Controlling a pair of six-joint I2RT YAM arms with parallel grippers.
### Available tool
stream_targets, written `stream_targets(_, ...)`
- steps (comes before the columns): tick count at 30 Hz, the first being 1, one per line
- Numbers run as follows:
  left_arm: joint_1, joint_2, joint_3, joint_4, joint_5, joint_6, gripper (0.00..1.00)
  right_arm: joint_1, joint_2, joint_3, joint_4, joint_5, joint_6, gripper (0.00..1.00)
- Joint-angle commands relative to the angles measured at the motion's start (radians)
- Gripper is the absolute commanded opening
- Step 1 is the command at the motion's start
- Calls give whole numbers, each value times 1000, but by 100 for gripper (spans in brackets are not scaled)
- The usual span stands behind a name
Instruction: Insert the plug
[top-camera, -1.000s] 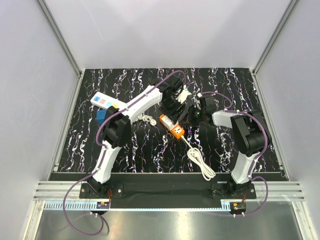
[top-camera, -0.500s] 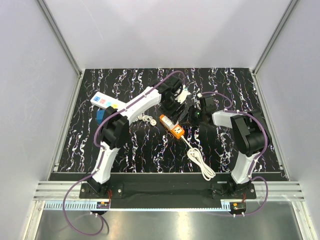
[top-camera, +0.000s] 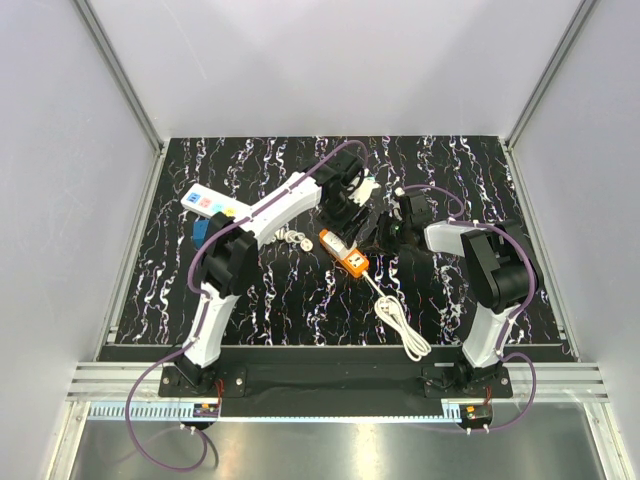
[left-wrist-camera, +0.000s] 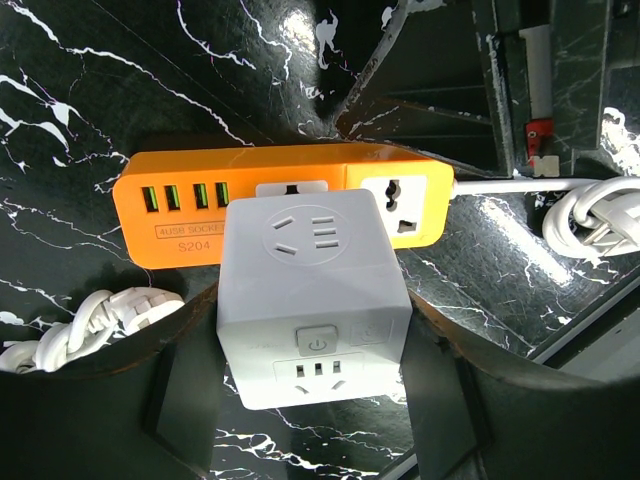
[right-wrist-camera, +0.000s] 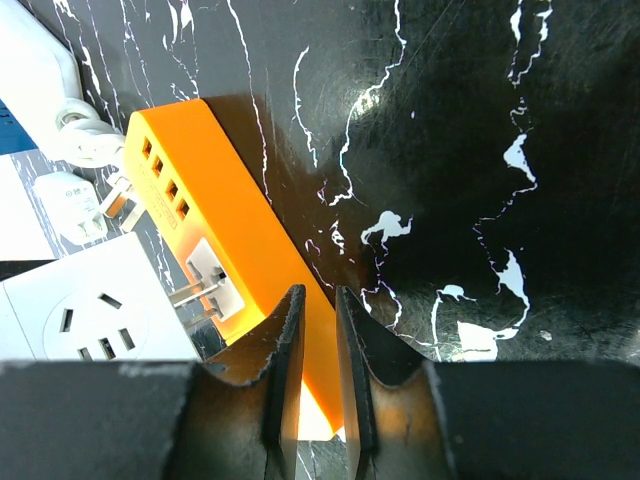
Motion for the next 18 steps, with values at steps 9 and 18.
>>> stream_targets(9, 26, 47, 12, -95, -76, 29, 0, 9, -27, 6, 13, 8, -23, 25)
stream_targets(18, 26, 57, 49, -120, -122, 56, 0, 9, -26, 9, 12, 10, -26, 25)
